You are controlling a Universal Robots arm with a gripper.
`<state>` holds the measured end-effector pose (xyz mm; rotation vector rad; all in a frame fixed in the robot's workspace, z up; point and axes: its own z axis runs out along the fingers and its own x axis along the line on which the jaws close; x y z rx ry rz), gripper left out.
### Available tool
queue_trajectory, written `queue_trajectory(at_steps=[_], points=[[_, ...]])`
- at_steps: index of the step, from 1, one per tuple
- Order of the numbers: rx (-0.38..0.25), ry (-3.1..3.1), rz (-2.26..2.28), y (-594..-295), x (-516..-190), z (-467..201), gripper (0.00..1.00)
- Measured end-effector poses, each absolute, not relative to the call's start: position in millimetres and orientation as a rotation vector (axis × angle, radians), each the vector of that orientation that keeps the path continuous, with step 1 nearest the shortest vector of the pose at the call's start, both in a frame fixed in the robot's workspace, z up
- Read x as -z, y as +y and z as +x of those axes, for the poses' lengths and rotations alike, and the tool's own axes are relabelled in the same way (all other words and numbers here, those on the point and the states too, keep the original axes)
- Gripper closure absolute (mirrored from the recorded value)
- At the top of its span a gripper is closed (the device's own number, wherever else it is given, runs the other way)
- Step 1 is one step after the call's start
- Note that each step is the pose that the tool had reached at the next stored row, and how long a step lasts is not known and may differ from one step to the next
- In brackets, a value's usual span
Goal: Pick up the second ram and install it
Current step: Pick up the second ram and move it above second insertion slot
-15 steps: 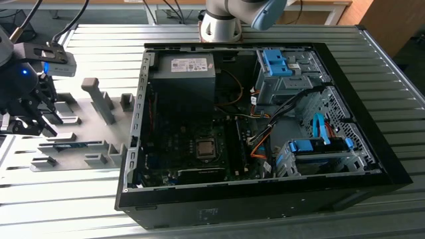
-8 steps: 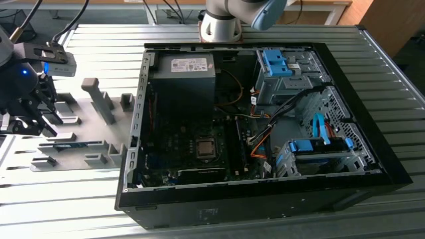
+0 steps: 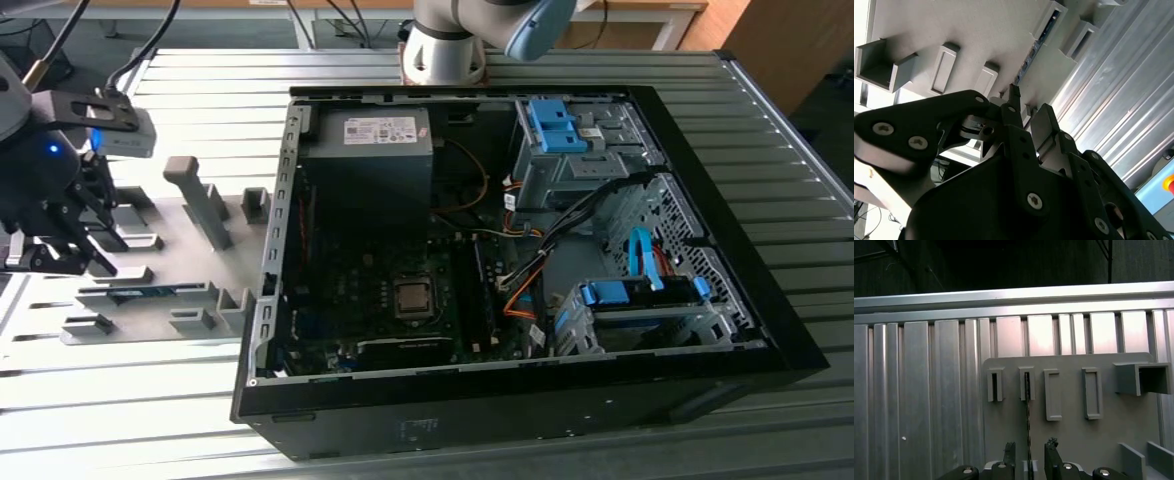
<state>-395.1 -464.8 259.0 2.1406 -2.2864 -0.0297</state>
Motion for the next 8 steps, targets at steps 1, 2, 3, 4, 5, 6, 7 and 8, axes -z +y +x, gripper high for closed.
queue_trajectory(at_steps=[1, 2, 3, 4, 5, 6, 7, 8], points=[[0.03, -2.286, 2.141, -464.9, -258.3, -395.1, 0.64], [0.029, -2.286, 2.14, -464.9, -257.1, -395.1, 0.64], [0.029, -2.286, 2.14, -464.9, -256.3, -395.1, 0.64], [0.028, -2.285, 2.14, -464.9, -255.8, -395.1, 0.64], [0.027, -2.285, 2.139, -464.9, -255.3, -395.1, 0.64], [0.027, -2.285, 2.139, -464.9, -254.4, -395.1, 0.64], [0.026, -2.285, 2.139, -464.9, -253.2, -395.1, 0.64], [0.026, -2.285, 2.139, -465.0, -251.9, -395.1, 0.64]])
